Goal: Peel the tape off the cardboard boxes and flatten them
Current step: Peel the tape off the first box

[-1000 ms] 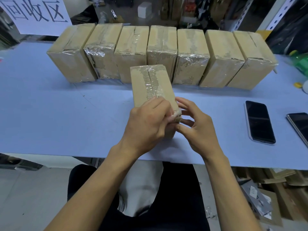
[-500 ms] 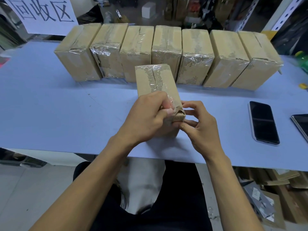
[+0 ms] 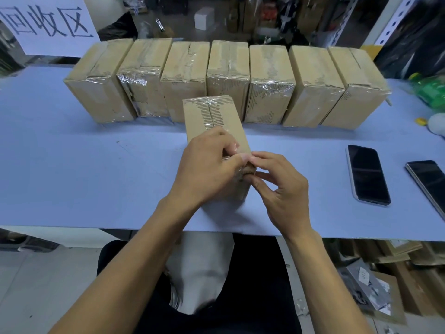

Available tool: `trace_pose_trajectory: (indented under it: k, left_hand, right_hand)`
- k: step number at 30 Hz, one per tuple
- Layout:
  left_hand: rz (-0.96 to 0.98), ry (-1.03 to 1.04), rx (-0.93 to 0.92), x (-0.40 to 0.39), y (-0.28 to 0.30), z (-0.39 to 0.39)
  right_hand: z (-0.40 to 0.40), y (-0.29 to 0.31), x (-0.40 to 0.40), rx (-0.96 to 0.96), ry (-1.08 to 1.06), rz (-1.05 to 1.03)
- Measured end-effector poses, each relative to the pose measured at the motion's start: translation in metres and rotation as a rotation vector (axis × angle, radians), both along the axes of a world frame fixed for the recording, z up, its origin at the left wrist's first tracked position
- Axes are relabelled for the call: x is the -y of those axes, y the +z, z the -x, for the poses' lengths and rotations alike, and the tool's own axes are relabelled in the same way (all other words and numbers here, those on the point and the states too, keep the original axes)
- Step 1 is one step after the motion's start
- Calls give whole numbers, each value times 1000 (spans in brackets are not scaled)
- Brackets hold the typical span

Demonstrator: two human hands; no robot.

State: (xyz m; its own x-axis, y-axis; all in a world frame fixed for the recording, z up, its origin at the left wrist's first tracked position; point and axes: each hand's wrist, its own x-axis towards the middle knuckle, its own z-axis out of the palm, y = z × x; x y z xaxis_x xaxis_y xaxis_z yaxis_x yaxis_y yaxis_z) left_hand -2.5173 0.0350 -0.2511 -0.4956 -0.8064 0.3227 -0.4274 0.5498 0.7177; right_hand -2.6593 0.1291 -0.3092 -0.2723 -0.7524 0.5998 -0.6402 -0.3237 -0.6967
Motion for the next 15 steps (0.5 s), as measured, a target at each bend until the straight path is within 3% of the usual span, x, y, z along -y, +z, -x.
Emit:
trace_pose_trajectory:
  k: [7,15]
  left_hand:
    - [-69,25,-61,-3,-1,-2]
    - [-160,5,-234,-5,-4,-16]
  right_hand:
    - [3,-13,4,-86,-48,83]
    - [-2,-12,7,-25,-13,64]
